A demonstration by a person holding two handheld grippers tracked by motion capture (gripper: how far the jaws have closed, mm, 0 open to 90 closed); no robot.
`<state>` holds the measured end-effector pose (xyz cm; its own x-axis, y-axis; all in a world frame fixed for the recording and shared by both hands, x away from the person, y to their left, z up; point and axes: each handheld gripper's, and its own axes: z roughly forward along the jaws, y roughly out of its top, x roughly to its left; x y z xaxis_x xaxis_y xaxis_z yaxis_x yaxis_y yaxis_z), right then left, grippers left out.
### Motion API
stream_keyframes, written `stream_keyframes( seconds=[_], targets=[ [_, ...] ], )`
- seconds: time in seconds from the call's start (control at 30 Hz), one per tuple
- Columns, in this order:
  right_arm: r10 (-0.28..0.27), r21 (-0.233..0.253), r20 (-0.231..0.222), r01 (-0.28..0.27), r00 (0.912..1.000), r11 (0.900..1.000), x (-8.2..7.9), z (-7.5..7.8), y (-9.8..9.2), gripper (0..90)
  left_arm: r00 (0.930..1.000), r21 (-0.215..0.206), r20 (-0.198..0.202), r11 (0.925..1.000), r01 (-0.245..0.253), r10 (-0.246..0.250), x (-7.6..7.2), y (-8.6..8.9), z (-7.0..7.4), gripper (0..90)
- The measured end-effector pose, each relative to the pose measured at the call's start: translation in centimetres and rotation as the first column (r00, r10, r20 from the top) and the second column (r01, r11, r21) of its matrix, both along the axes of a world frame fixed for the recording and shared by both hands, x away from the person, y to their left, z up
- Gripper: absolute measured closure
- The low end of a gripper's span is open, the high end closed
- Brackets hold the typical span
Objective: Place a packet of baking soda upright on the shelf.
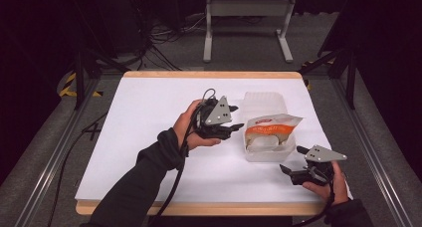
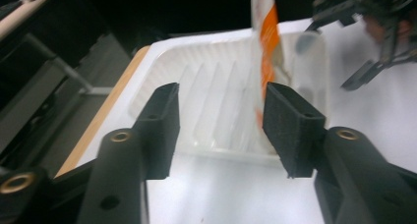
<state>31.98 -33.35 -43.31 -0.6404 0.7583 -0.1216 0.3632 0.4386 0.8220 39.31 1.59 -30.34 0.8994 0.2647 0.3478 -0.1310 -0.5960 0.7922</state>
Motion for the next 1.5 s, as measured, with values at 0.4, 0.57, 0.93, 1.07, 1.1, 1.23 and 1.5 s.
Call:
stream_keyframes(
  seconds=[0.4, 0.57, 0.93, 1.07, 1.1, 1.23, 1.5],
  targets=[
    [0.003, -0.008, 0.019, -0.002, 0.9998, 1.0, -0.3, 0.3, 0.2, 11.7, 0.9943, 0.005, -0.053, 0.9956, -0.093, 0.093, 0.2, 3.6, -2.7, 36.5],
    [0.002, -0.011, 0.02, -0.002, 0.9998, 1.0, -0.3, 0.4, 0.3, 11.7, 0.9912, 0.017, -0.071, 0.9937, -0.111, 0.111, 0.3, 4.6, -3.6, 33.6],
    [0.004, -0.022, 0.026, -0.004, 0.9996, 1.0, -0.4, 0.5, 0.4, 11.6, 0.9758, 0.052, -0.094, 0.9798, -0.193, 0.198, 0.6, 7.8, -6.5, 24.4],
    [0.006, -0.028, 0.032, -0.006, 0.9995, 1.0, -0.5, 0.5, 0.4, 11.7, 0.9717, 0.039, -0.1, 0.9767, -0.211, 0.214, 0.4, 9.0, -7.0, 21.0],
    [0.006, -0.029, 0.033, -0.005, 0.9994, 1.0, -0.5, 0.6, 0.5, 11.7, 0.9697, 0.03, -0.102, 0.975, -0.22, 0.222, 0.4, 9.4, -7.1, 20.6],
    [0.006, -0.035, 0.035, -0.005, 0.9994, 0.999, -0.6, 0.6, 0.5, 11.6, 0.9627, 0.029, -0.107, 0.9686, -0.247, 0.249, 0.2, 10.8, -7.6, 18.2],
    [0.008, -0.052, 0.045, -0.006, 0.999, 0.999, -0.7, 0.7, 0.8, 11.6, 0.9469, 0.038, -0.134, 0.9563, -0.29, 0.292, 0.0, 13.8, -8.7, 15.2]
  ],
)
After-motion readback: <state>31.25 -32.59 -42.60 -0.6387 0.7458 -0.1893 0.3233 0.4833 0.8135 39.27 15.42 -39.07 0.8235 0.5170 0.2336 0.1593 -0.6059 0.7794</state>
